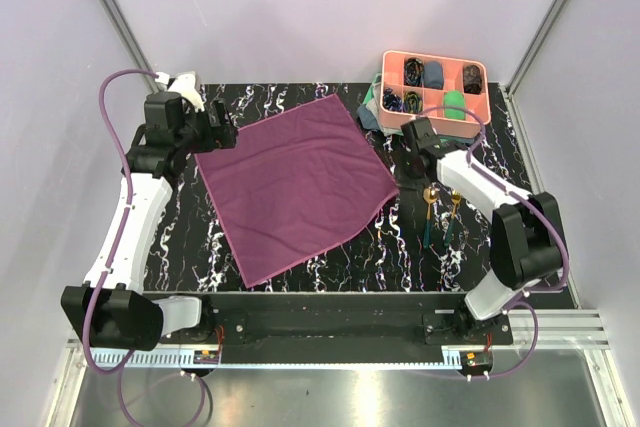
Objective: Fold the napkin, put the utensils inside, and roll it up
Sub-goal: Fold the napkin
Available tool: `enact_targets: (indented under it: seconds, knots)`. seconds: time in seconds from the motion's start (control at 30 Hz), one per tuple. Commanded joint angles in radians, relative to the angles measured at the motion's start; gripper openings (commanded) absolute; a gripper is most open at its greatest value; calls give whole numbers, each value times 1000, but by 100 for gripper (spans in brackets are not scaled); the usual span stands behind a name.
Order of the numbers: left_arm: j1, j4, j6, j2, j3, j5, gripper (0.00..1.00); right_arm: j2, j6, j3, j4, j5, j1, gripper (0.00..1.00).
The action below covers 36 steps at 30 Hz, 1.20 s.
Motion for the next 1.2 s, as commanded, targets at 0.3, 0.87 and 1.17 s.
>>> enact_targets:
  seconds: [0.3, 0.87, 1.17]
  knots:
    - [45, 42, -34, -58, 10, 36, 99, 488, 63, 617, 101, -153, 348, 0]
    - [148, 82, -40, -33, -25, 10, 99, 1145, 196, 1517, 431, -328, 494, 34]
    - [150, 107, 4, 178, -38, 49, 96, 605, 9, 865, 446, -258, 474, 74]
